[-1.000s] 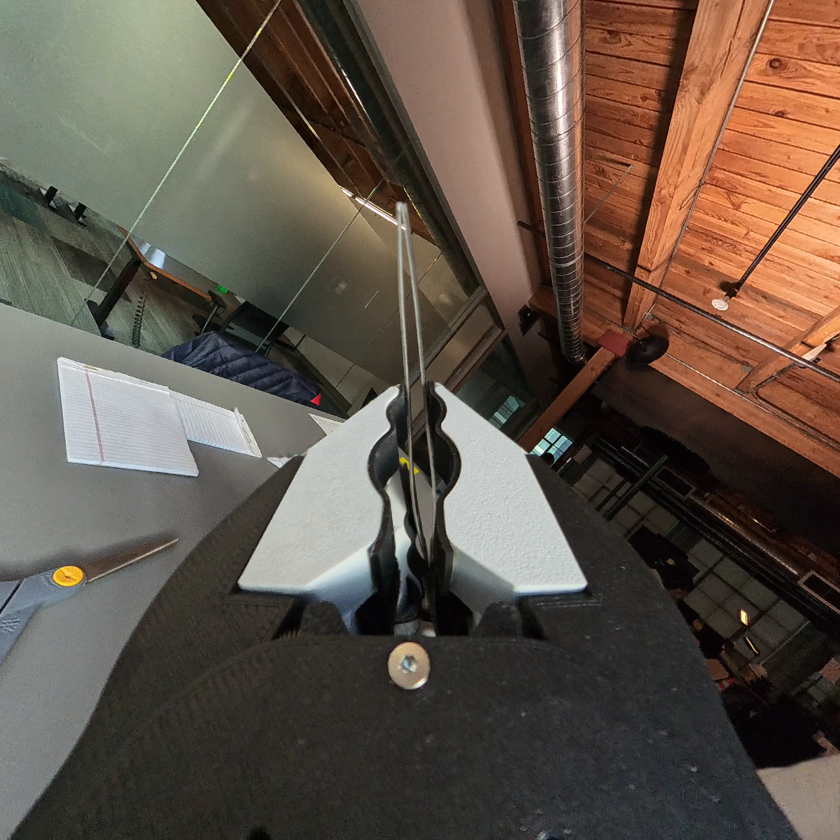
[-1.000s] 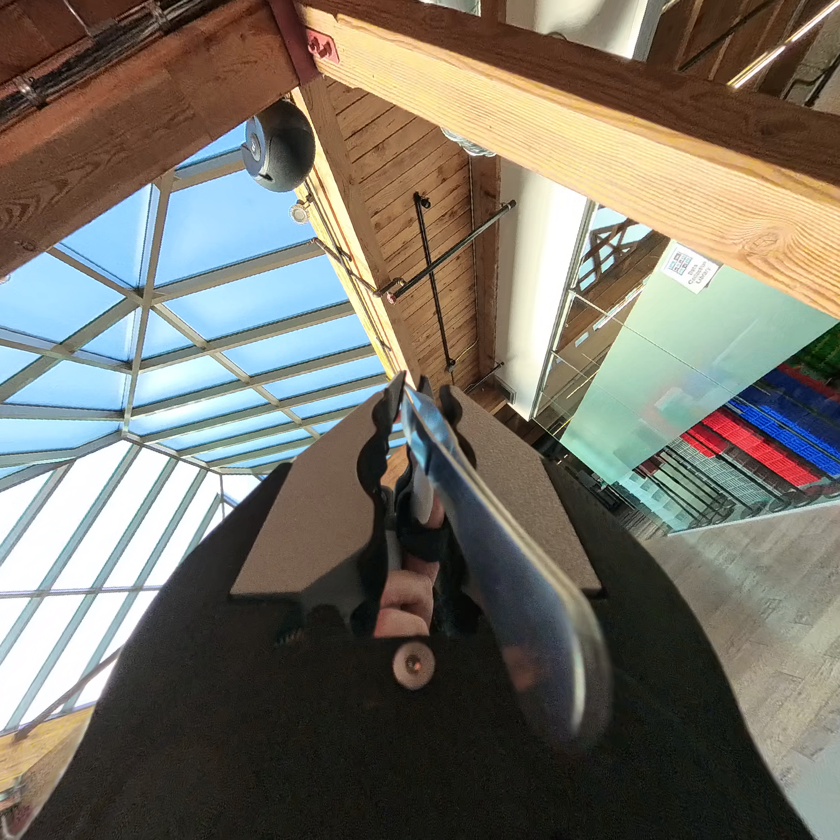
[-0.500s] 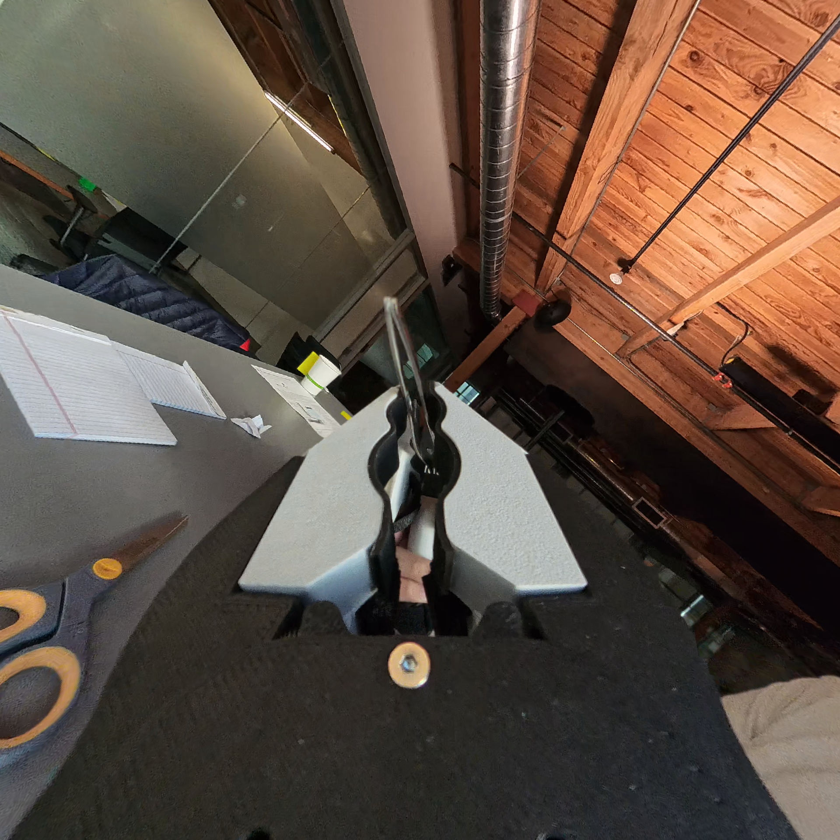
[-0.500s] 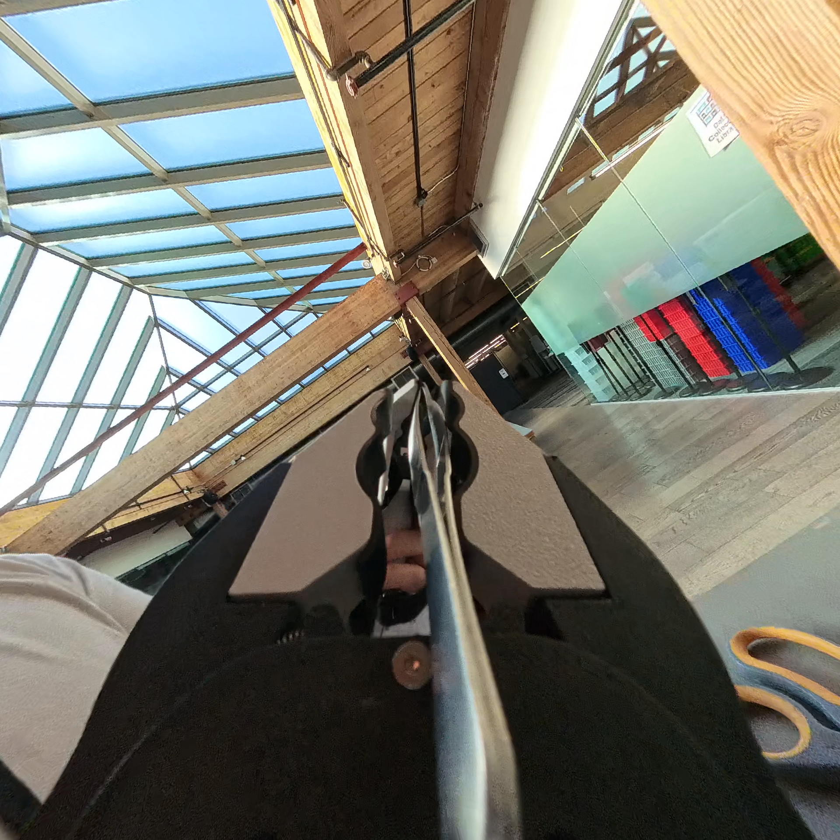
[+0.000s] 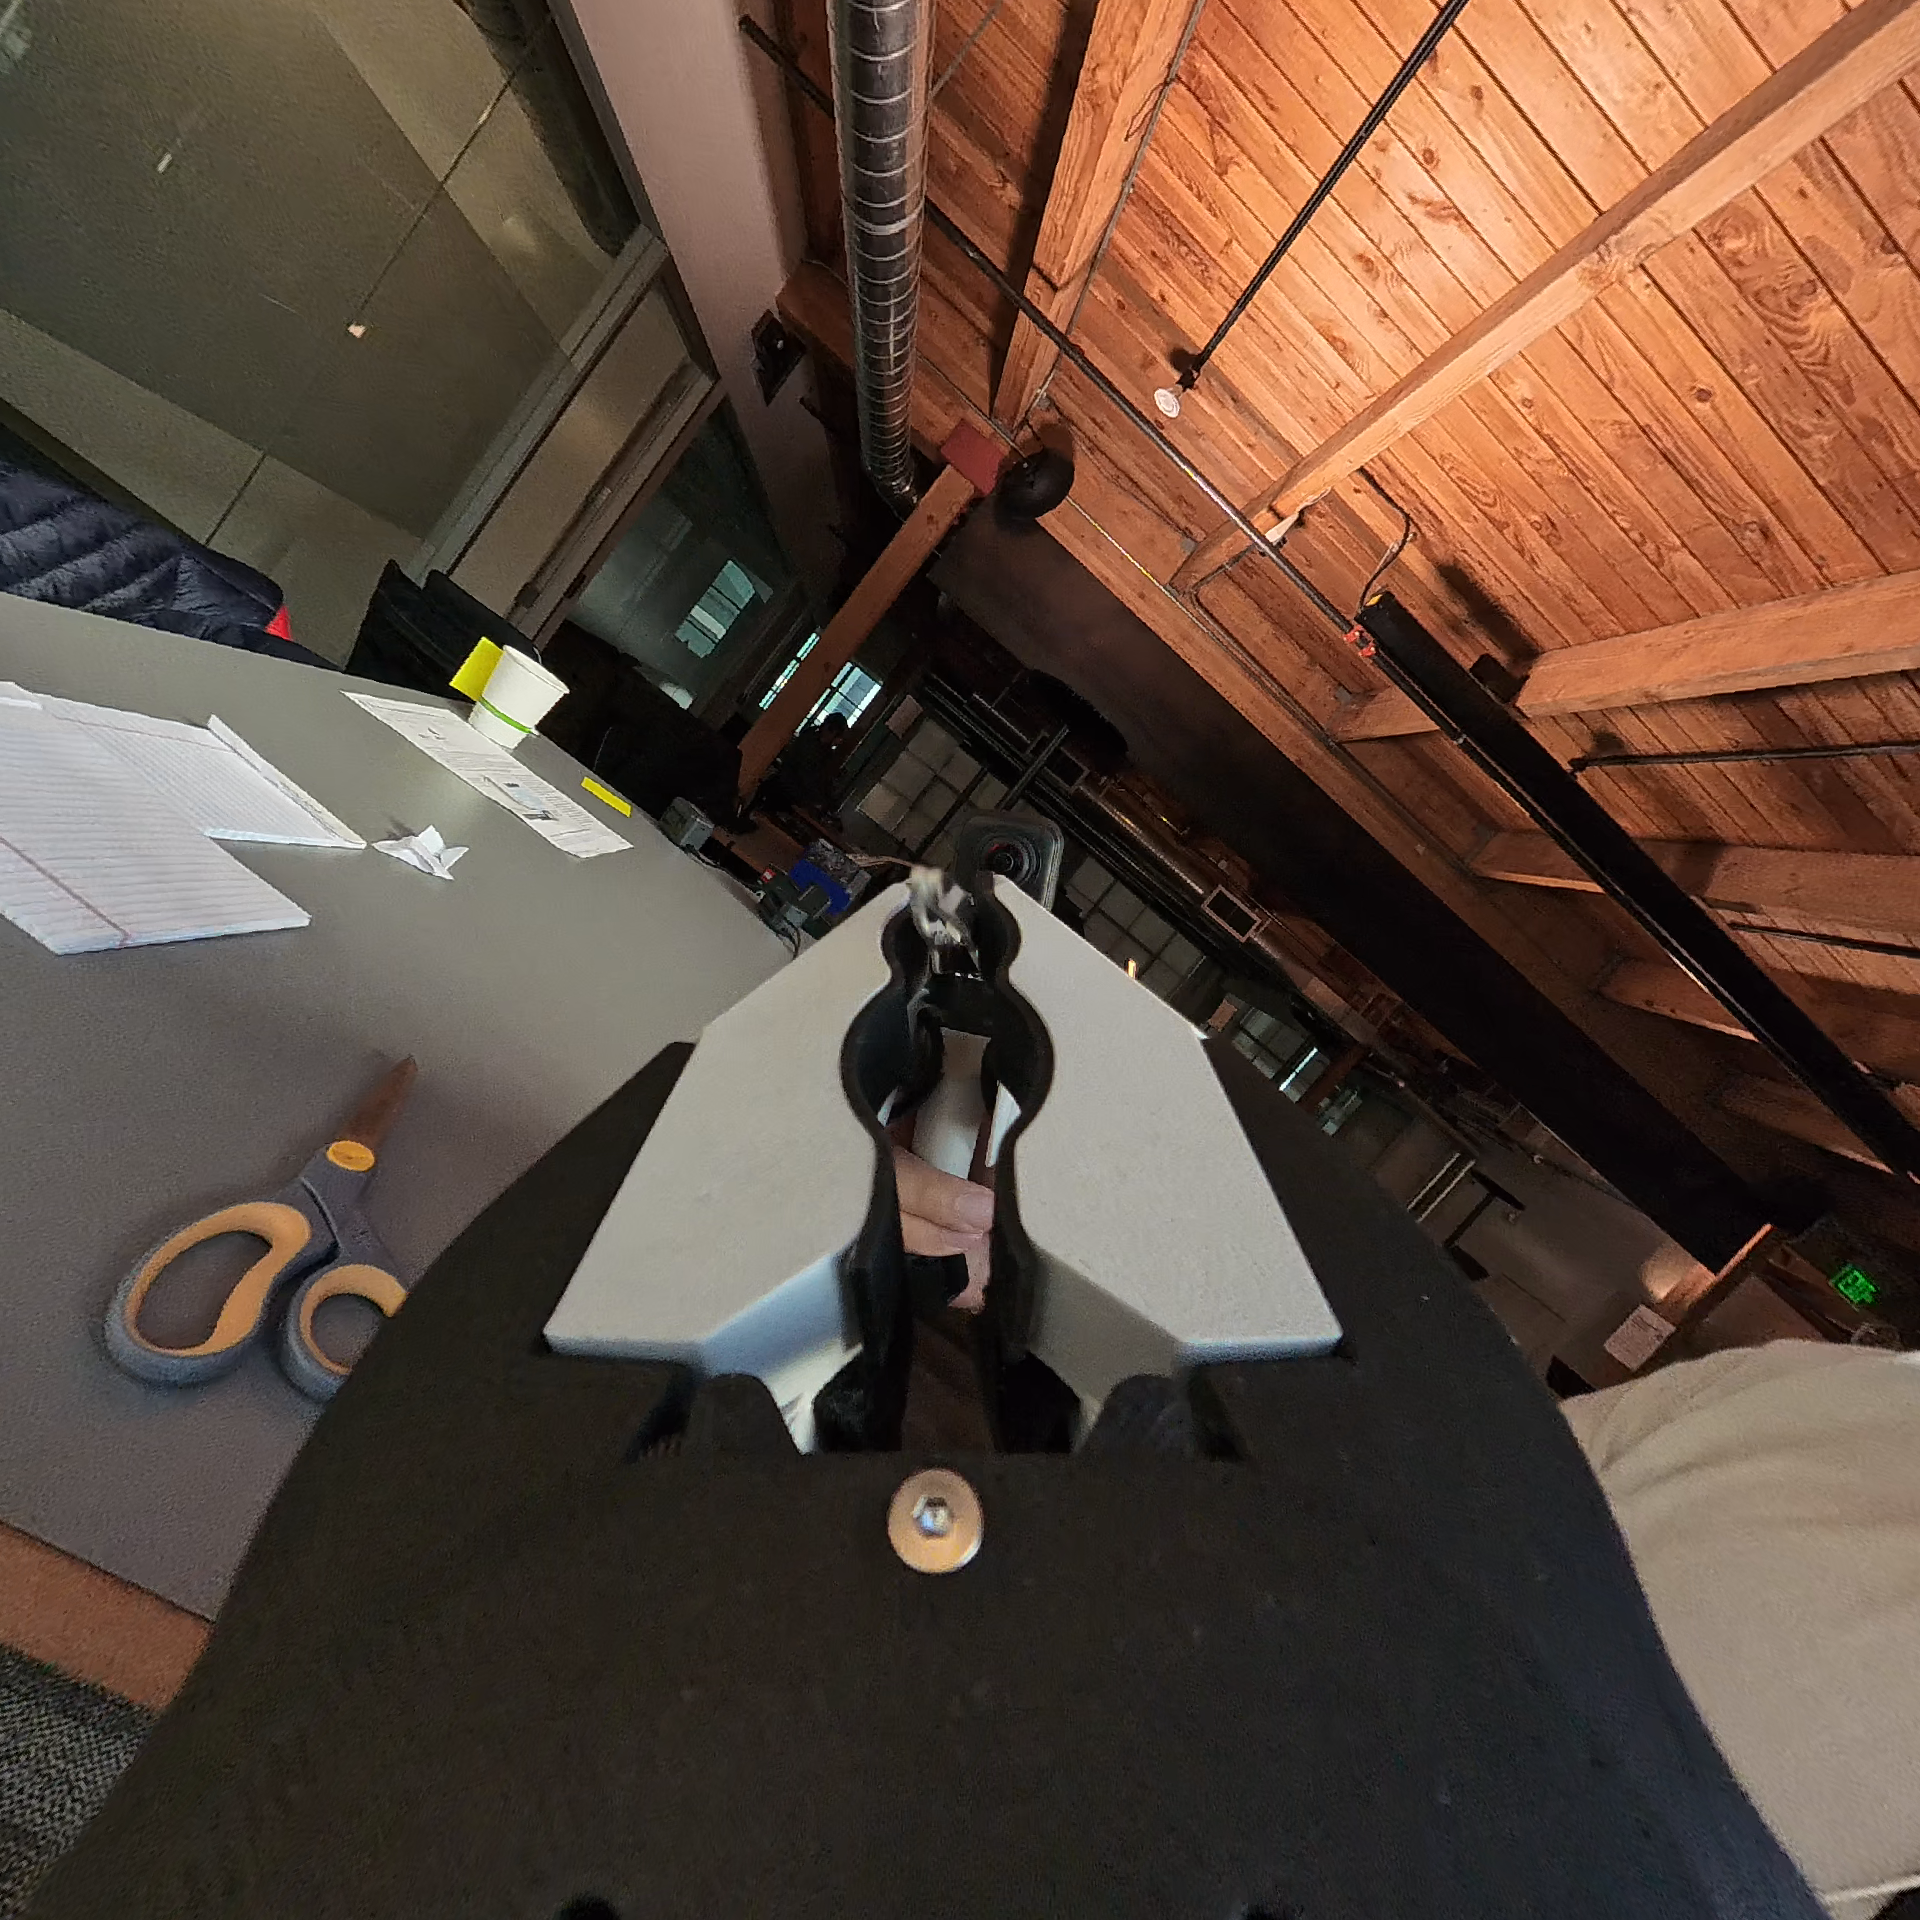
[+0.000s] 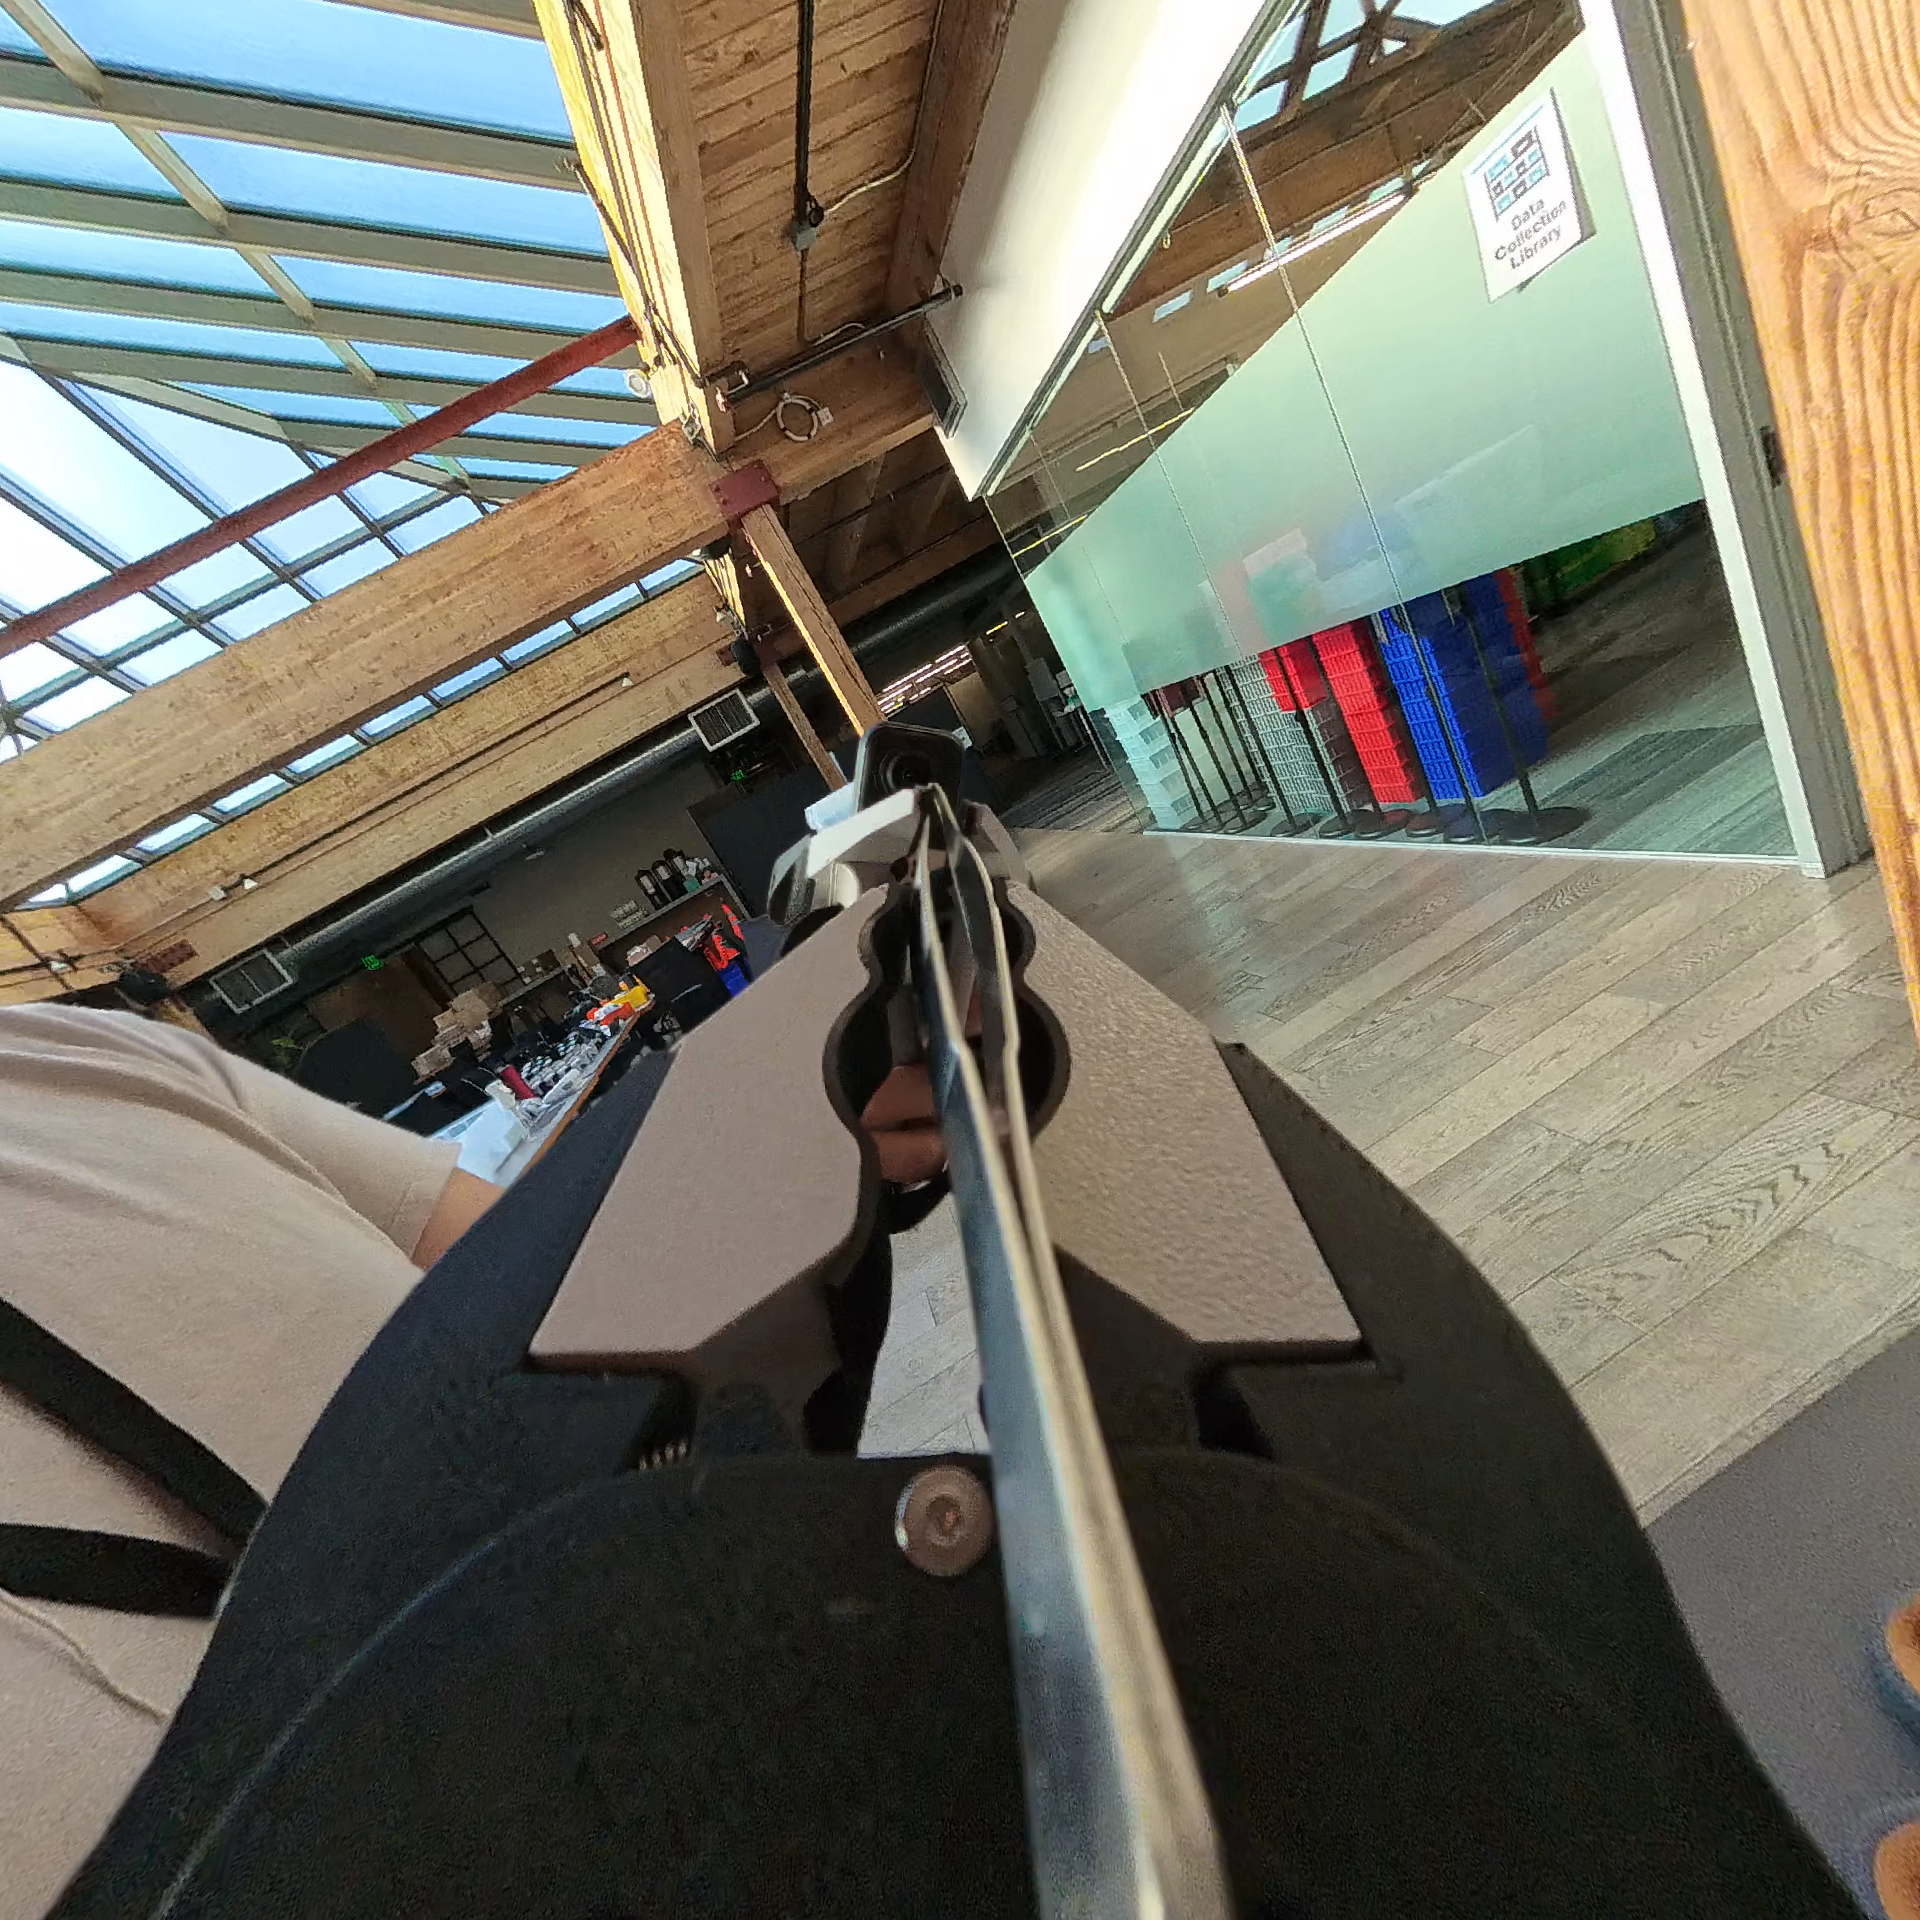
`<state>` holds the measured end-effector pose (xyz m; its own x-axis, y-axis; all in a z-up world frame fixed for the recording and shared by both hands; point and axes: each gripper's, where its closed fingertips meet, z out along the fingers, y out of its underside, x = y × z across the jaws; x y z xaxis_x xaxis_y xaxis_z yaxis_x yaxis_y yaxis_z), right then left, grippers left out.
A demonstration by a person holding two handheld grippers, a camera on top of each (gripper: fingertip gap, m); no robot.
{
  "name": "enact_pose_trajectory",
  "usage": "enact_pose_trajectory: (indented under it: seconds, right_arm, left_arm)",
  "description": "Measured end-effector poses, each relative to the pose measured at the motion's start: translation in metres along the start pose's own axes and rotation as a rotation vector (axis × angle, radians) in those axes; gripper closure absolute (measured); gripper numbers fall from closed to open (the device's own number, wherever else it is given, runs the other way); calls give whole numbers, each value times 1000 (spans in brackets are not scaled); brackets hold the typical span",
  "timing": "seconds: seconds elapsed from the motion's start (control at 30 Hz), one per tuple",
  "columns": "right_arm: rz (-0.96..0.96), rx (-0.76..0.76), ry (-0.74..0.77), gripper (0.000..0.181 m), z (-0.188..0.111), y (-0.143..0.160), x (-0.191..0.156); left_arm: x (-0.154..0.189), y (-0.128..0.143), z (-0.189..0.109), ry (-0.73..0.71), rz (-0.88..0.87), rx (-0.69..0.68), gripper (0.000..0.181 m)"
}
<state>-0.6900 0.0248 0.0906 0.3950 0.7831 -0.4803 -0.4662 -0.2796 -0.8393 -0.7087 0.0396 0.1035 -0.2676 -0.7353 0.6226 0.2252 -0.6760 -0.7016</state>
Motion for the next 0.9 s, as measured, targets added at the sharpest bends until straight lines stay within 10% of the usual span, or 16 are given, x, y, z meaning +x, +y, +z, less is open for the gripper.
enact_pose_trajectory:
  seconds: [0.9]
  right_arm:
    - [-152,71,172,170,-133,-51,38]
  left_arm:
    - [-22,75,147,327,36,-311,174]
